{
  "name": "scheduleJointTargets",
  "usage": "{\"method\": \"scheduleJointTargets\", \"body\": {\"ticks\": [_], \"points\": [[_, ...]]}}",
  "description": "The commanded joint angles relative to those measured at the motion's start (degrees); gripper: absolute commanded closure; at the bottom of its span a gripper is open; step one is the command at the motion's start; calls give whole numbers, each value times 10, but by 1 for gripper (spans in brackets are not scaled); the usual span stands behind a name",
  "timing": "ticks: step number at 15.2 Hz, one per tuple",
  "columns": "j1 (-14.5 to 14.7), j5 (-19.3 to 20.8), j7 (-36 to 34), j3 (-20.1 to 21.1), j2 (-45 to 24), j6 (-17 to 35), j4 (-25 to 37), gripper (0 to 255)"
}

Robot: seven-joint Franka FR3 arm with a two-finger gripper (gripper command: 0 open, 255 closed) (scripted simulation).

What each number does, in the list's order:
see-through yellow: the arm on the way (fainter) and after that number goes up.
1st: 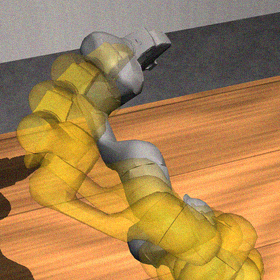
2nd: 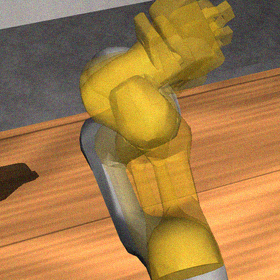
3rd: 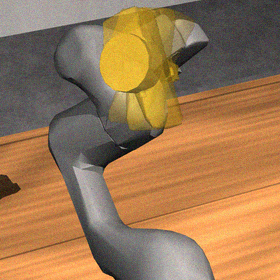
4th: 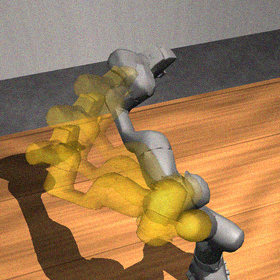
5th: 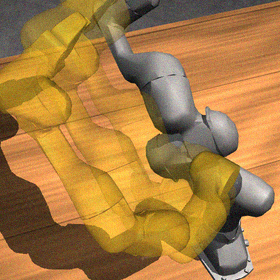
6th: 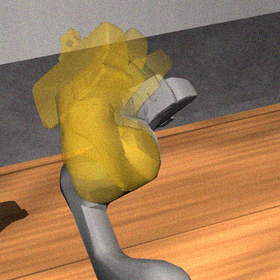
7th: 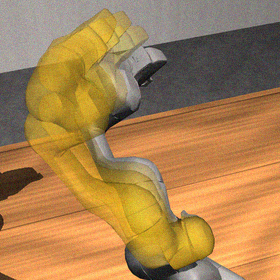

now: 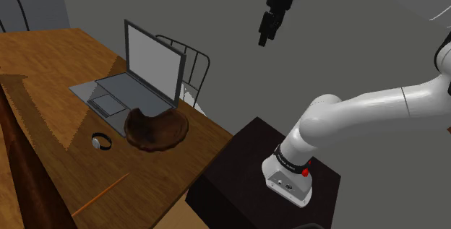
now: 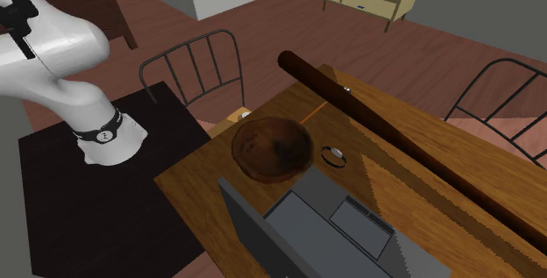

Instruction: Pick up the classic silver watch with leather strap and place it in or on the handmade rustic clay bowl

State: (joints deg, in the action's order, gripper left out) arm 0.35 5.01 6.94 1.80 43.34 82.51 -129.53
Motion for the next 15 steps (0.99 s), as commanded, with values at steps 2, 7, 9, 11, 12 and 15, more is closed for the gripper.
{"method": "scheduleJointTargets", "body": {"ticks": [2, 7, 9, 11, 12, 15], "points": [[3, -8, -11, 8, -7, 11, -6, 0], [19, -45, -64, 51, -51, 68, -27, 0], [25, -59, -84, 68, -73, 91, -30, 0], [31, -71, -104, 85, -98, 115, -31, 0], [33, -76, -114, 93, -111, 126, -31, 0], [41, -90, -144, 119, -154, 161, -25, 0]]}}
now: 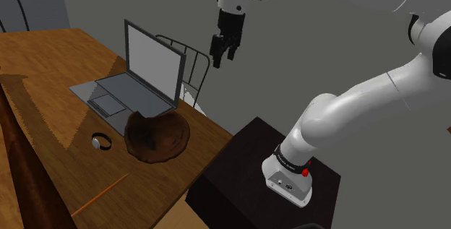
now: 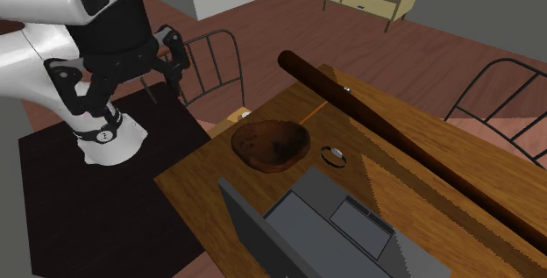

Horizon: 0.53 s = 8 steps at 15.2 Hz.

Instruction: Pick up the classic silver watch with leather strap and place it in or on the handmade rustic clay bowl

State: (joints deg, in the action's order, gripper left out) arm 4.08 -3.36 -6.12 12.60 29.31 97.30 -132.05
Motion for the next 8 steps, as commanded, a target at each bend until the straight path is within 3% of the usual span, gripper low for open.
{"method": "scheduleJointTargets", "body": {"ticks": [1, 8], "points": [[6, -10, -23, 19, -29, 25, 3, 0], [21, -19, -94, 74, -150, 100, 45, 0]]}}
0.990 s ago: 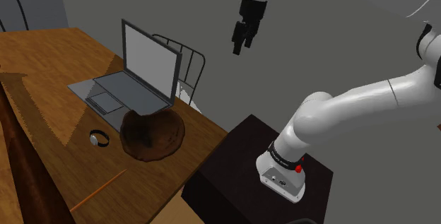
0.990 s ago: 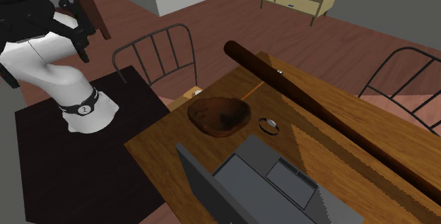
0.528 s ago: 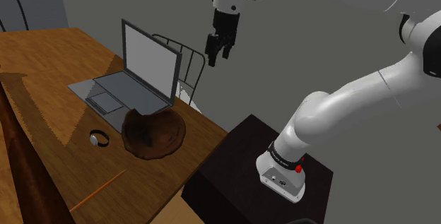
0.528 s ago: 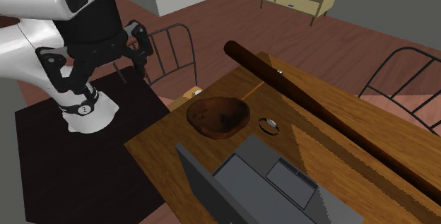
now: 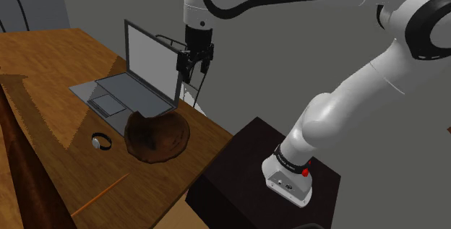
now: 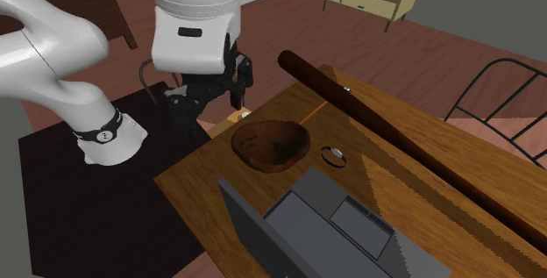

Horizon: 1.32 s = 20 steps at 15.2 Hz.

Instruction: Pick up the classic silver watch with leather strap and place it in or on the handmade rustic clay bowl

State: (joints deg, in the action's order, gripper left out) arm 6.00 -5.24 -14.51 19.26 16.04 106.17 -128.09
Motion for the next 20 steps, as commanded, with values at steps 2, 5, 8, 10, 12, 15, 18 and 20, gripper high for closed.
{"method": "scheduleJointTargets", "body": {"ticks": [2, 5, 8, 10, 12, 15, 18, 20], "points": [[6, 3, -32, 21, -56, 30, 24, 0], [14, 15, -65, 40, -117, 55, 56, 0], [25, 32, -99, 55, -180, 76, 95, 0], [35, 46, -122, 61, -223, 86, 124, 0], [47, 61, -144, 65, -267, 94, 157, 0], [69, 84, -174, 67, -334, 101, 212, 0], [95, 105, -200, 64, -401, 102, 274, 0], [114, 118, -214, 61, -446, 98, 321, 0]]}}
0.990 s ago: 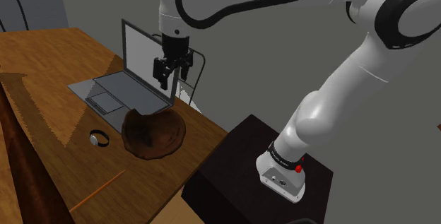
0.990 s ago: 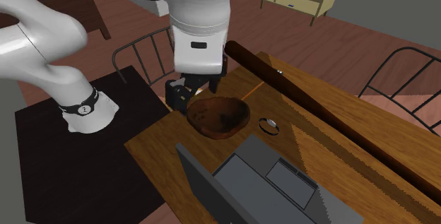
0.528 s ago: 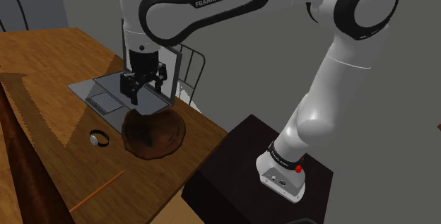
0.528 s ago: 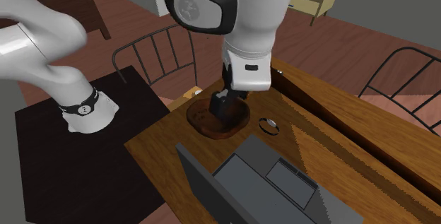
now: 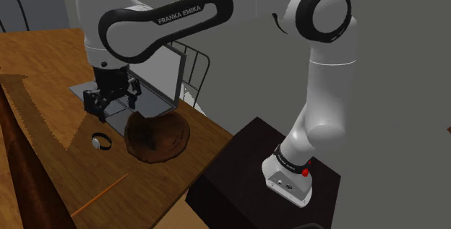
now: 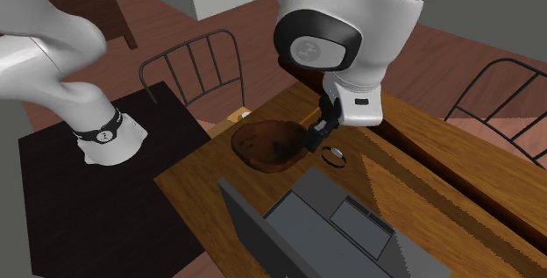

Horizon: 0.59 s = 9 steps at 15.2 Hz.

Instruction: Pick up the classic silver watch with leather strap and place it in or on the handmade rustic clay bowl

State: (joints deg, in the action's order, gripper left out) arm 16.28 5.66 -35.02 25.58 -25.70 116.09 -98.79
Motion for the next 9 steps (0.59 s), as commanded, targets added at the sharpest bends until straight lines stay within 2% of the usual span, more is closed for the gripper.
{"method": "scheduleJointTargets", "body": {"ticks": [1, 5, 9], "points": [[21, 15, -16, -4, -52, -4, 53, 0], [60, 32, -34, -14, -138, -21, 157, 0], [62, 36, -36, -17, -149, 4, 142, 0]]}}
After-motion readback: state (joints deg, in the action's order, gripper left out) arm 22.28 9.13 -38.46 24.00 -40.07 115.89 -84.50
